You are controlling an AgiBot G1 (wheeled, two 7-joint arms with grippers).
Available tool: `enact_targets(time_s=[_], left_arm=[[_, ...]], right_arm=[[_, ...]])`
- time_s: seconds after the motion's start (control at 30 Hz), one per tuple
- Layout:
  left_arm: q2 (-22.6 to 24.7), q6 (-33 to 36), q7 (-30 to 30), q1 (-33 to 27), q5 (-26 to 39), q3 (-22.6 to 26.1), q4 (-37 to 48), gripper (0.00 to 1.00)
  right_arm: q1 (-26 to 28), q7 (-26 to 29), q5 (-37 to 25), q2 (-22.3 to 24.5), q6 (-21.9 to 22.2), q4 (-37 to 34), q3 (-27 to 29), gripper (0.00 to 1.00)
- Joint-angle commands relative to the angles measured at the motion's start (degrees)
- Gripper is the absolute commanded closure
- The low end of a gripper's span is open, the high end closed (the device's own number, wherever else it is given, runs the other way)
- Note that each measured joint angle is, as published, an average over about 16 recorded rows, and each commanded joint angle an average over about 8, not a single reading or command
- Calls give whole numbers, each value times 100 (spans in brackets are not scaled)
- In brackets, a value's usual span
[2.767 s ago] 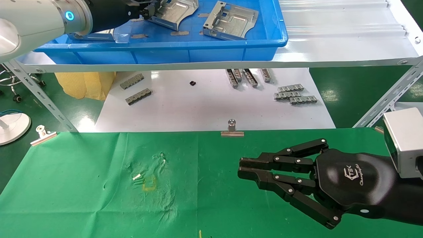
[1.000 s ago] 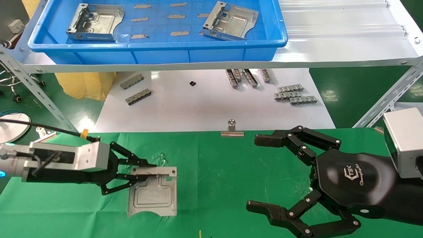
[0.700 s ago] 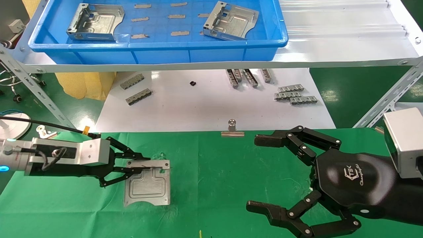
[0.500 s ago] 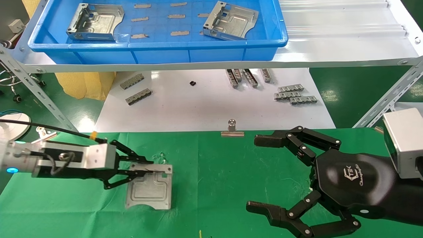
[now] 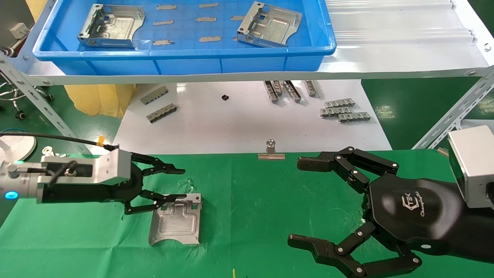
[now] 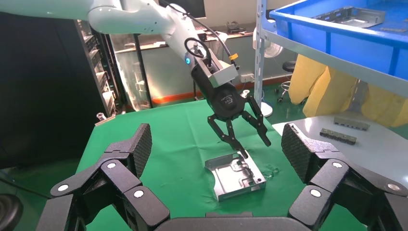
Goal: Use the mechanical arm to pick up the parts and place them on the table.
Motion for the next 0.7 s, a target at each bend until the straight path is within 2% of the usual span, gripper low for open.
enact_targets(time_s=[0.03,0.2,0.47,0.7], left_arm=[[-45,110,-216,83,-175,-96,35,0],[-161,150,-573,341,-477,-243,-11,0],[-179,147,-583,370,-506,-266,-85,0],[-332,96,-937,611,-656,-468,-634,0]], right_arm=[[0,0,0,0,0,0,0,0],[-1,0,0,0,1,-1,0,0],[-1,0,0,0,1,-1,0,0],[-1,0,0,0,1,-1,0,0]])
